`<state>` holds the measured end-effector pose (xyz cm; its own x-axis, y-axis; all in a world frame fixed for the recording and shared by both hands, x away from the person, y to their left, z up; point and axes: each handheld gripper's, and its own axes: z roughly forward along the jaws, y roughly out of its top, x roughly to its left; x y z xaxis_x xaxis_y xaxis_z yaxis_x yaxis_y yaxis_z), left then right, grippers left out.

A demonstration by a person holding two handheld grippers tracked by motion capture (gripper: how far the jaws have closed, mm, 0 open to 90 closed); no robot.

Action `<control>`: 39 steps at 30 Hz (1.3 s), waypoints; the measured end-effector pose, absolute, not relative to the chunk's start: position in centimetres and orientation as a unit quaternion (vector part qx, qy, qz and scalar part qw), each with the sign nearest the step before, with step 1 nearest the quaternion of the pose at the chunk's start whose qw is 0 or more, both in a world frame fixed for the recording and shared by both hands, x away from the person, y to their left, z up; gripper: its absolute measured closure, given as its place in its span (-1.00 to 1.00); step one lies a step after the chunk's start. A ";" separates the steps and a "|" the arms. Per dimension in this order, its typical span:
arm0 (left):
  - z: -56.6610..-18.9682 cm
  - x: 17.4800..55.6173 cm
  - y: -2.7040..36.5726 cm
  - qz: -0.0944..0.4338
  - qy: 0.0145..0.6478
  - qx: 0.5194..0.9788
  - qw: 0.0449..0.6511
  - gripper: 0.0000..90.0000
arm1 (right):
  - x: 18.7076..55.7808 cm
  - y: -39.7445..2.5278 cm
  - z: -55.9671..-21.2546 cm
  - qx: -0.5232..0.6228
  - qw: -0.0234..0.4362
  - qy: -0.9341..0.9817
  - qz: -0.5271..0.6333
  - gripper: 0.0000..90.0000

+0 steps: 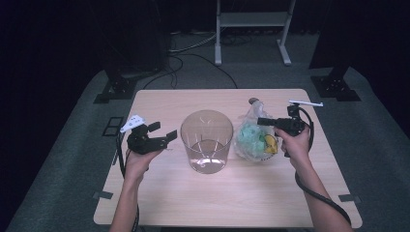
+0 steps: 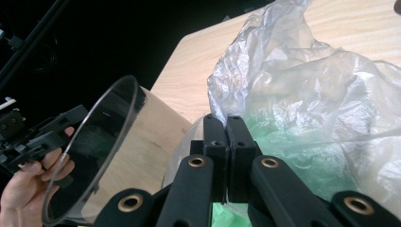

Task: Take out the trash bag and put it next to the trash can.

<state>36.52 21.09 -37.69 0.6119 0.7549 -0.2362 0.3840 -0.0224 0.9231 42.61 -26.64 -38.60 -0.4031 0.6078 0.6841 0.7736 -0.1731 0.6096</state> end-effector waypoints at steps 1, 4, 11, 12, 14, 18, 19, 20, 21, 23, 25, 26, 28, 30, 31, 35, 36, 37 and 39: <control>-37.7 36.5 21.1 0.164 0.409 0.696 0.567 -0.77 | 42.7 -26.6 -38.8 -0.542 0.077 -0.639 -0.540 1.00; -37.7 36.5 21.1 0.163 0.409 0.697 0.566 -0.77 | 42.8 -26.4 -39.2 -0.543 0.077 -0.642 -0.536 1.00; -37.7 36.5 21.1 0.163 0.409 0.697 0.566 -0.77 | 43.0 -26.0 -40.2 -0.547 0.080 -0.647 -0.525 0.99; -37.7 36.5 21.0 0.163 0.409 0.696 0.567 -0.77 | 43.0 -26.0 -40.4 -0.548 0.080 -0.646 -0.525 0.99; -37.7 36.5 21.0 0.164 0.408 0.698 0.565 -0.77 | 43.0 -26.0 -40.6 -0.549 0.082 -0.646 -0.524 0.99; -37.9 36.6 20.9 0.161 0.408 0.700 0.563 -0.77 | 43.0 -26.0 -40.9 -0.550 0.083 -0.646 -0.522 0.99; -37.9 36.6 20.8 0.161 0.408 0.701 0.562 -0.77 | 43.0 -26.0 -41.1 -0.550 0.082 -0.647 -0.521 0.99; -37.9 36.6 20.8 0.161 0.409 0.701 0.562 -0.77 | 43.0 -26.0 -41.1 -0.550 0.083 -0.648 -0.521 0.97; -37.9 36.7 20.8 0.161 0.409 0.701 0.562 -0.77 | 43.0 -26.0 -41.2 -0.550 0.081 -0.647 -0.522 0.91; -37.9 36.7 20.8 0.161 0.408 0.701 0.562 -0.77 | 43.0 -26.0 -41.2 -0.549 0.079 -0.644 -0.526 0.74; -37.9 36.6 20.8 0.160 0.408 0.701 0.562 -0.77 | 42.9 -26.1 -41.1 -0.550 0.071 -0.645 -0.526 0.60; -37.9 36.6 20.8 0.160 0.407 0.701 0.563 -0.77 | 42.9 -26.1 -41.0 -0.549 0.064 -0.647 -0.525 0.52; -37.9 36.6 20.7 0.159 0.407 0.702 0.562 -0.77 | 42.7 -26.2 -40.7 -0.543 0.054 -0.652 -0.526 0.38; -38.0 36.6 20.7 0.159 0.408 0.701 0.563 -0.77 | 42.6 -26.3 -40.3 -0.541 0.037 -0.656 -0.525 0.24; -37.9 36.5 20.7 0.159 0.408 0.701 0.563 -0.77 | 42.5 -26.5 -40.1 -0.540 0.032 -0.658 -0.525 0.18; -37.8 36.5 20.6 0.160 0.406 0.702 0.563 -0.77 | 42.3 -27.0 -39.6 -0.539 0.014 -0.662 -0.521 0.03; -37.8 36.5 20.6 0.161 0.406 0.701 0.564 -0.77 | 42.2 -27.2 -39.6 -0.540 0.010 -0.662 -0.519 0.02; -37.9 36.5 20.6 0.160 0.406 0.701 0.563 -0.77 | 42.2 -27.4 -39.5 -0.542 0.007 -0.662 -0.517 0.00; -37.9 36.6 20.6 0.160 0.406 0.702 0.562 -0.77 | 42.1 -27.7 -39.6 -0.543 0.002 -0.663 -0.515 -0.02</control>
<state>36.57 20.62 -37.93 0.6181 0.7513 -0.2315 0.3907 -0.0380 0.9197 42.10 -27.75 -39.55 -0.4098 0.7176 0.5631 0.7226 -0.1214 0.6805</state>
